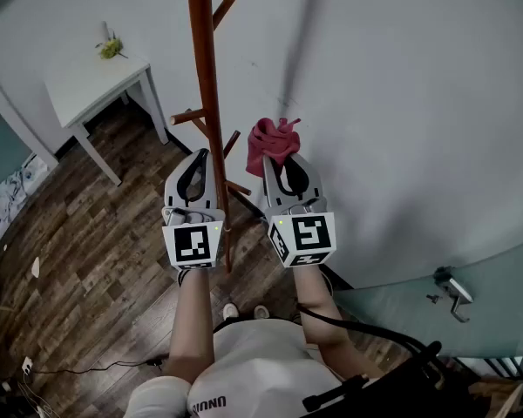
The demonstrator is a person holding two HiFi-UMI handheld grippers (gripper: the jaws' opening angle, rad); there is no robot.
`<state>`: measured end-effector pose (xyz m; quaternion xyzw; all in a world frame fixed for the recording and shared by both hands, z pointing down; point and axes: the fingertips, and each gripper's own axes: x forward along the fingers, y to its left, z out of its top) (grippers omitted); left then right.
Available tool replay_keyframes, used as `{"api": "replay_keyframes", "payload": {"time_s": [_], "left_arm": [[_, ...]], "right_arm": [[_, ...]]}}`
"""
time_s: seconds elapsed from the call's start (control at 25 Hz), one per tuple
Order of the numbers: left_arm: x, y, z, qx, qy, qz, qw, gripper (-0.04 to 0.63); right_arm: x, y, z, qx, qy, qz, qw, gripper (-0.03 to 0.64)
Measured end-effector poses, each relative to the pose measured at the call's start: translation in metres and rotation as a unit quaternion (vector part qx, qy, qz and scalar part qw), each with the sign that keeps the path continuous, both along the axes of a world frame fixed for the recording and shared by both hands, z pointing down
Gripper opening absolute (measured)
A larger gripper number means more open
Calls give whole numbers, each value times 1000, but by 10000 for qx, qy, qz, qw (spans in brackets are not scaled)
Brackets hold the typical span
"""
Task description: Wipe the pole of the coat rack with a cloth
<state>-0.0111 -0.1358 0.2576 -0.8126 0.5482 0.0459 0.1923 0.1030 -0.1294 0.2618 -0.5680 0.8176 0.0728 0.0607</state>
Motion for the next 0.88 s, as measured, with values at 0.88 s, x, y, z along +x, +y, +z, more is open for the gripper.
{"api": "replay_keyframes", "payload": {"time_s": [0.88], "left_arm": [[-1,5,-2,13,90,-139,9999,17]], "right_arm": [[-10,-9,-16,199,-29,-328,9993,84]]}}
